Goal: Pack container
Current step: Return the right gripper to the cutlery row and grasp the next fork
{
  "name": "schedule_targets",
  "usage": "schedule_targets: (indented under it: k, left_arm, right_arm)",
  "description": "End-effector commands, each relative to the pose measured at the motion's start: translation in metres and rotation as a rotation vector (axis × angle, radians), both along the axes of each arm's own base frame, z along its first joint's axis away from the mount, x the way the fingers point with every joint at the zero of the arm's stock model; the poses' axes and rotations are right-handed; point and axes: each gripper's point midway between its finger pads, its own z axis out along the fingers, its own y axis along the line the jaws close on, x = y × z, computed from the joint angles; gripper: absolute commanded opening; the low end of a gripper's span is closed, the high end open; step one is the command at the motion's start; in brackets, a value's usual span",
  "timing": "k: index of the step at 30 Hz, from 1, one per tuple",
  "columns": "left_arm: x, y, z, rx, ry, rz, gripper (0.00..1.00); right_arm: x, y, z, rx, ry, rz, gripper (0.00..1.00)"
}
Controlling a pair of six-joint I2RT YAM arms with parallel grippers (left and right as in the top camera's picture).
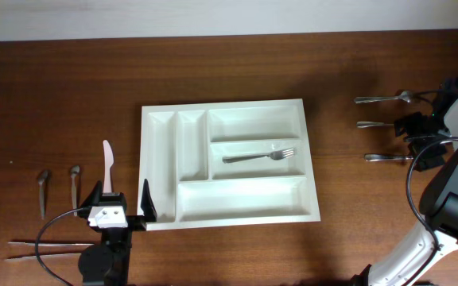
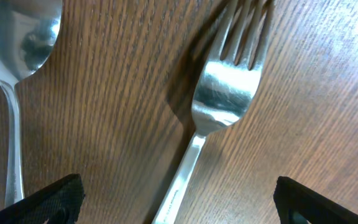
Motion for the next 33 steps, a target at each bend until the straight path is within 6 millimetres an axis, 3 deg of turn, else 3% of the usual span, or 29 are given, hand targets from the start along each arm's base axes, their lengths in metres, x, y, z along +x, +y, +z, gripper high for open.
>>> schedule_targets:
  k: [1,33]
  left_arm:
    - [0.0,0.0,-0.001,0.015,0.0,-0.005,0.99]
    - [0.0,0.0,-0.001,0.015,0.0,-0.005,0.99]
  right_arm:
    - [-0.003,0.005,-0.017,0.04,0.029,-0.011,0.99]
    - [-0.012,-0.008,-0.033,0.036,0.065,0.025,0.99]
